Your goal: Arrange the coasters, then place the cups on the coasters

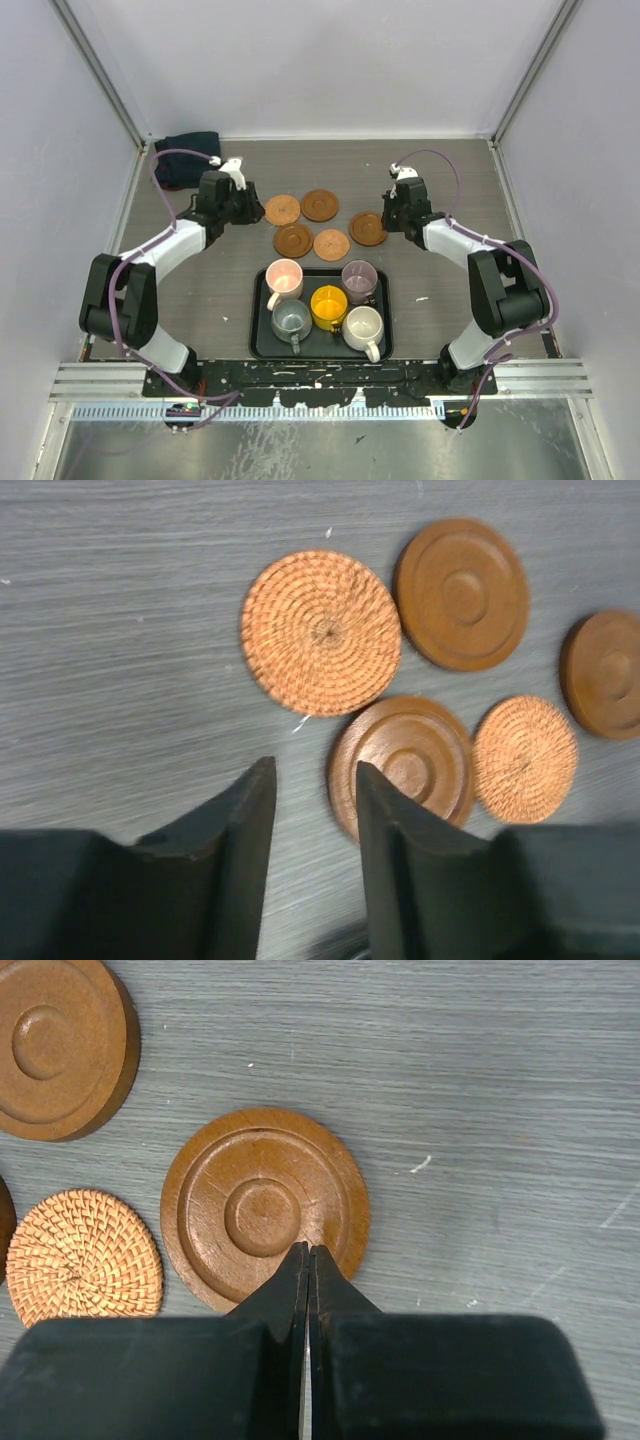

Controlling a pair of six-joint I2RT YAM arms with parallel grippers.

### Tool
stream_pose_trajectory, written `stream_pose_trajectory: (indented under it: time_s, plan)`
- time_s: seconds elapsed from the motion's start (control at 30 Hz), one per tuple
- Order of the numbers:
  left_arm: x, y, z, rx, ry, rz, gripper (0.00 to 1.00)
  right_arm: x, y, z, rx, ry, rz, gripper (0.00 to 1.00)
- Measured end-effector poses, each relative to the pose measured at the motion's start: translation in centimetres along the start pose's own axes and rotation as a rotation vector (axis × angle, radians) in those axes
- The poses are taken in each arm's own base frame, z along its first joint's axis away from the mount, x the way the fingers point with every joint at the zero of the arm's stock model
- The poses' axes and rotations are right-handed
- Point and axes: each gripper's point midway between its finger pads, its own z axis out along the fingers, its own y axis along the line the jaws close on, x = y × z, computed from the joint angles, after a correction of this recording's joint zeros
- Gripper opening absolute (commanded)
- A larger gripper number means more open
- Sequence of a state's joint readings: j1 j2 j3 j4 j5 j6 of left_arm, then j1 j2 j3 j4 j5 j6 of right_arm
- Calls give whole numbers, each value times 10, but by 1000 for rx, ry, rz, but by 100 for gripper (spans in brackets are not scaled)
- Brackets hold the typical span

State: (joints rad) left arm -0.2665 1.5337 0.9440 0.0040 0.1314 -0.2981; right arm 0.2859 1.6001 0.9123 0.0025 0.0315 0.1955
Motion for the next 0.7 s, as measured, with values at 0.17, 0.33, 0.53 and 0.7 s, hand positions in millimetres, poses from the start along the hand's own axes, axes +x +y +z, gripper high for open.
stream_pose_trajectory:
  time_s: [0.17,0.33,0.53,0.7]
  plan:
    - [-15,-11,14,50,-4,-1,0,2,9,16,-44,29,6,1]
    - [-30,-19,29,82,-9,7,0,3,18,31,-77,50,8,1]
    - [-24,-21,64,103,53,26,0,14,30,37,-107,84,0,1]
    - [-1,-25,88,116,142,35,0,20,39,38,-123,97,-9,1]
